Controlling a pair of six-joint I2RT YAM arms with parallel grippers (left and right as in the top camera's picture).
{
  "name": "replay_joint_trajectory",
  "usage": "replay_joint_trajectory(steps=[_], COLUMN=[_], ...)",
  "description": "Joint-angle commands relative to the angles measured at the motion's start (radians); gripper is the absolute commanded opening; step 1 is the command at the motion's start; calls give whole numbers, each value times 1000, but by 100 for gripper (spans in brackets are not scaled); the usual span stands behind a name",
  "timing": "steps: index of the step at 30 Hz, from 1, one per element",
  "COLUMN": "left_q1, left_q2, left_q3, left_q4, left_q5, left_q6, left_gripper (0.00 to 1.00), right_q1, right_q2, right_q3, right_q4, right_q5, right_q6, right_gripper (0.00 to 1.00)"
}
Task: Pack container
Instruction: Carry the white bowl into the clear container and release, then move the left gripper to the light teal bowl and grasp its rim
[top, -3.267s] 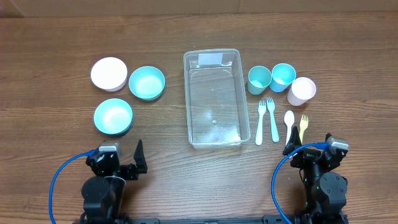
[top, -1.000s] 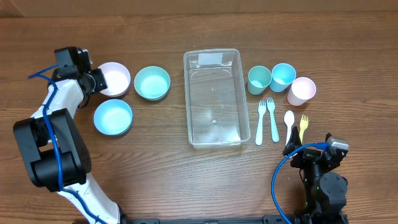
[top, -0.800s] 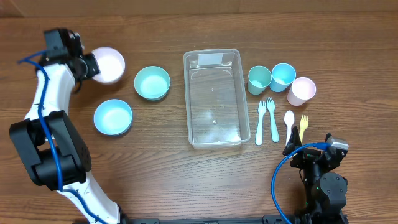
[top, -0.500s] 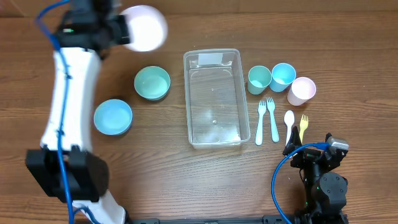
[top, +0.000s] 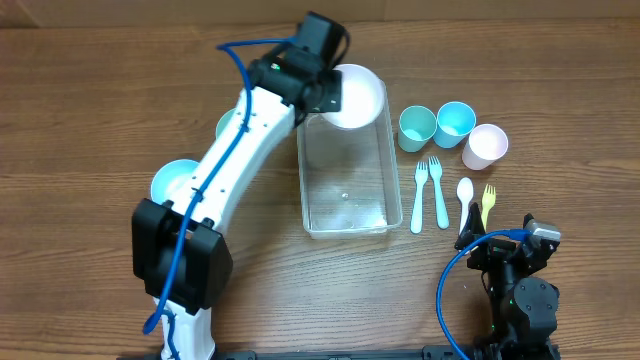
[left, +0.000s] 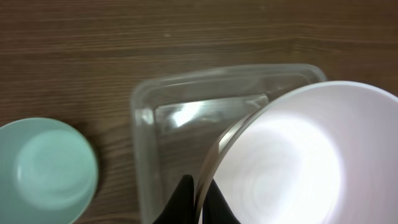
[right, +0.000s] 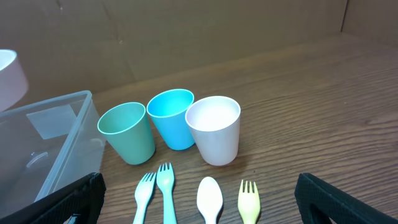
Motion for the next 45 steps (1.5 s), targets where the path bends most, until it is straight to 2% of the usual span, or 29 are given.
replay_joint_trajectory(steps=[1,8,11,23,24,25,26,27,33,38,40,43,45], left_q1=[18,18,18,19,20,20,20,20,20,40,86,216,329], left_q2=[-10,-10,-10,20,20,20,20,20,13,-58,-84,-101,-102], left_q3=[-18,-144,-148,-148,-148,-148,-148,-148,-147,-146,-146,-147,-148], left_q4=[0,27,79,117,117,117,117,116,114,107,75,-1,-26], left_q5=[-29,-3,28,74,74,74,74,74,73,70,69,87,207], left_q6=[-49,-46,-42,-42,-43,-42,-43,-42,-41,-14,7,40,164], left_gripper=[4,4,4,4,26,58,65,100,100,99,98,91,89], right_q1=[-5,-5,-5,-5,-5,-5,-5,-5,-5,-5,-5,-5,-5], right_q2=[-8,-8,-8,-8,-8,-8,-8,-8,-8,-8,-8,-8,-8], right_q3=[-3,-3,-3,-3,-3,-3,-3,-3,-3,-3,-3,-3,-3], right_q4=[6,6,6,6,6,6,6,6,6,6,6,6,6], right_q5=[-4,-4,-4,-4,-4,-4,-4,-4,-4,-4,-4,-4,-4], right_q6=[0,0,-1,0,0,0,0,0,0,0,0,0,-1], right_gripper=[100,100,100,100,100,100,100,100,100,100,100,100,100])
